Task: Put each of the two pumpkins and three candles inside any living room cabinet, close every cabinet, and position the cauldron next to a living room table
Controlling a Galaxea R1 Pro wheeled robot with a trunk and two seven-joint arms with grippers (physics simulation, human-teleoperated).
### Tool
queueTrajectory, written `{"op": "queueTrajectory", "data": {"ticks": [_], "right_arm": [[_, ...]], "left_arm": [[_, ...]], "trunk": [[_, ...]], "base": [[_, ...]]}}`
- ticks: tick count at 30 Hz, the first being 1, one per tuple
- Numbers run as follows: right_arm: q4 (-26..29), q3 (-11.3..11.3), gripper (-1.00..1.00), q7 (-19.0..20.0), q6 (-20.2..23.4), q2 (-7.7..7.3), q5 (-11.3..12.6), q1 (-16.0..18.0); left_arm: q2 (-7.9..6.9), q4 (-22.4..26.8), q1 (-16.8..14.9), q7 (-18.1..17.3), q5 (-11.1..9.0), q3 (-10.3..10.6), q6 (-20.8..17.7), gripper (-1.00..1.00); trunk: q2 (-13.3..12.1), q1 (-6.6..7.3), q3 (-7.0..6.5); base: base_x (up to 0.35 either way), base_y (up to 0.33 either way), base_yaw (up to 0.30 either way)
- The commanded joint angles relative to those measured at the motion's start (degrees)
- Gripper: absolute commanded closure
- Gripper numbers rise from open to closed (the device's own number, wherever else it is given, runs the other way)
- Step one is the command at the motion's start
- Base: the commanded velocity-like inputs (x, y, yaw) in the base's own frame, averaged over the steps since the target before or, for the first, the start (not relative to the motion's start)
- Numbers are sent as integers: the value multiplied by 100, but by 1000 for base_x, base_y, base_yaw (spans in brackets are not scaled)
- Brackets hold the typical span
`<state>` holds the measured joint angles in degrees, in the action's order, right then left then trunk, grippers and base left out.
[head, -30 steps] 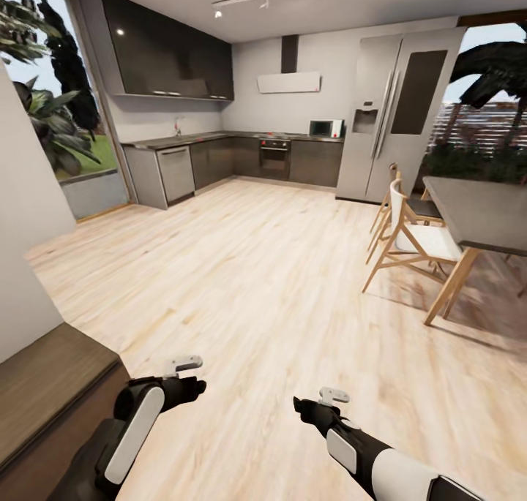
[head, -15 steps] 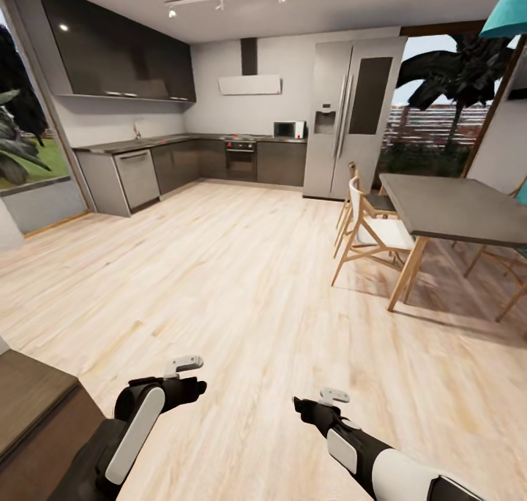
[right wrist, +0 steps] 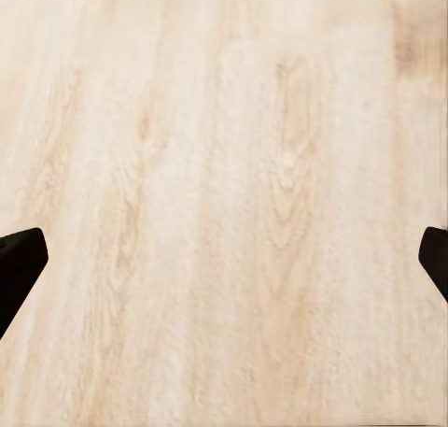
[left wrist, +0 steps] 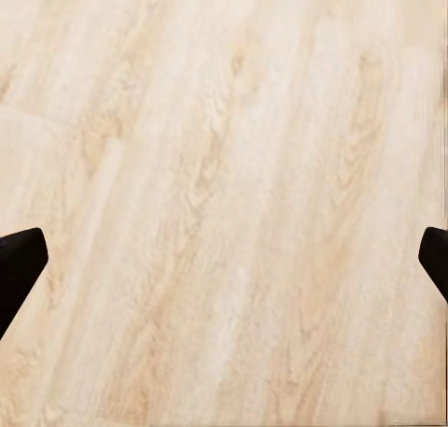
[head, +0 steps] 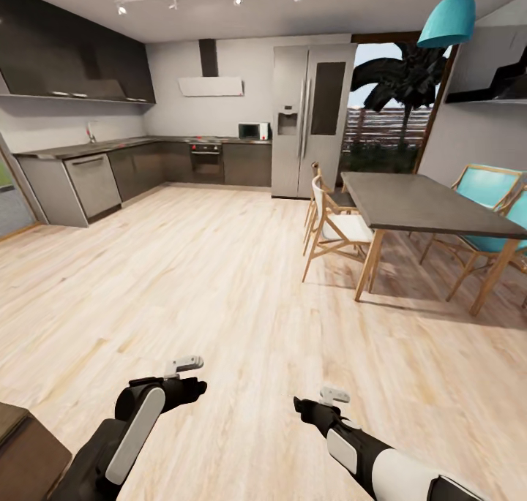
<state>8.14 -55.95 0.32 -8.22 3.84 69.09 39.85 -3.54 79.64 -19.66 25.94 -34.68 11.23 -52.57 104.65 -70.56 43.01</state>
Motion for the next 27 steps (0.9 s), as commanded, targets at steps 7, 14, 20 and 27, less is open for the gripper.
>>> {"op": "queueTrajectory", "data": {"ticks": [7,14,20,27], "right_arm": [[-6,-48,-100,3,-22,2,61,6],[-6,-48,-100,3,-22,2,61,6],[-6,-48,-100,3,-22,2,61,6],[-6,-48,-100,3,-22,2,61,6]], "left_arm": [[2,6,-3,60,-63,18,-8,-100],[-3,-1,-3,60,-50,20,-8,-100],[-2,-1,-3,60,-39,19,-8,-100],[-5,-1,-3,60,-42,27,-8,-100]], "trunk": [[3,1,-11],[3,1,-27],[3,1,-42],[3,1,-59]], "base": [[44,0,-292],[232,0,-292],[188,0,-292],[29,0,-292]]}}
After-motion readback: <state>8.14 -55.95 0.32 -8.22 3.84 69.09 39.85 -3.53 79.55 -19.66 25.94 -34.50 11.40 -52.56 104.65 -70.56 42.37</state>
